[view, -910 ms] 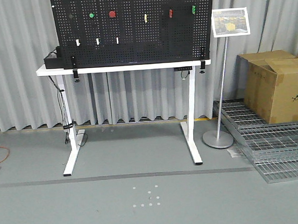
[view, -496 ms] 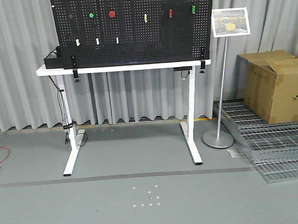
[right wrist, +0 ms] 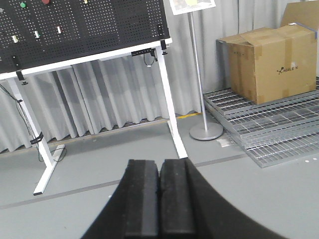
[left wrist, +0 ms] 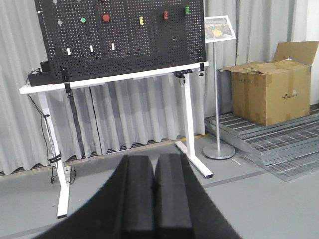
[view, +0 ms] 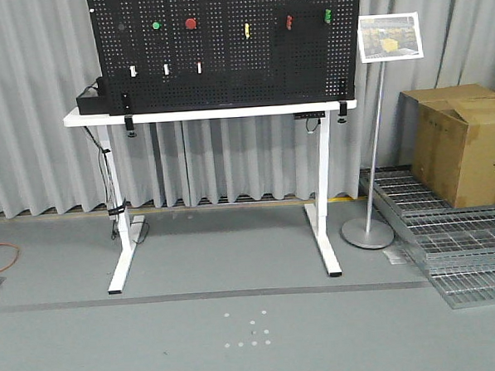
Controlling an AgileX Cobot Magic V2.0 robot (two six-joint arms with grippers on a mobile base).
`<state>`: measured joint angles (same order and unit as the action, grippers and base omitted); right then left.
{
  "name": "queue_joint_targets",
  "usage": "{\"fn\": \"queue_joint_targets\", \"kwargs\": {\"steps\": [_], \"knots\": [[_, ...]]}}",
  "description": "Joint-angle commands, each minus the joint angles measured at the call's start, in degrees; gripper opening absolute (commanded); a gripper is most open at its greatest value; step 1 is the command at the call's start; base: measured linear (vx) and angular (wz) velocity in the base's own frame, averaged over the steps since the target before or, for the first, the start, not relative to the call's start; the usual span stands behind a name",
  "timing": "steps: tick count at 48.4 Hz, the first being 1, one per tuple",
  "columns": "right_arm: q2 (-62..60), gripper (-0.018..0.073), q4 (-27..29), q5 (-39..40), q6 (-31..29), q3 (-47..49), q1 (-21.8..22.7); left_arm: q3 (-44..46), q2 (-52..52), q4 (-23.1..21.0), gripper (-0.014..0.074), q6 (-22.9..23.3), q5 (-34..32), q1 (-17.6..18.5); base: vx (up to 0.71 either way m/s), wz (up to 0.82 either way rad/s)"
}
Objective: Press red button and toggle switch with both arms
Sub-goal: 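Drive the base forward toward the black pegboard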
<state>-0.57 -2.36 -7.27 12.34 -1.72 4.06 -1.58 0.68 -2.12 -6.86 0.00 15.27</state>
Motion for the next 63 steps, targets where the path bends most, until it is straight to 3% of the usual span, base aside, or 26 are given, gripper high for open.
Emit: {"fn": "queue_joint_targets", "kwargs": {"steps": [1, 63], "knots": [[-0.7, -0.0003, -0.2, 4.9, -0.4, -0.7, 0.3, -1.9, 0.9, -0.2, 0.0002, 0.4, -4.5, -0.1, 0.18, 0.03], [-0.7, -0.0003, -0.2, 4.9, -0.4, -0.7, 0.3, -1.9, 0.9, -0.2, 0.0002, 0.4, -4.5, 0.0, 0.42, 0.03]]}}
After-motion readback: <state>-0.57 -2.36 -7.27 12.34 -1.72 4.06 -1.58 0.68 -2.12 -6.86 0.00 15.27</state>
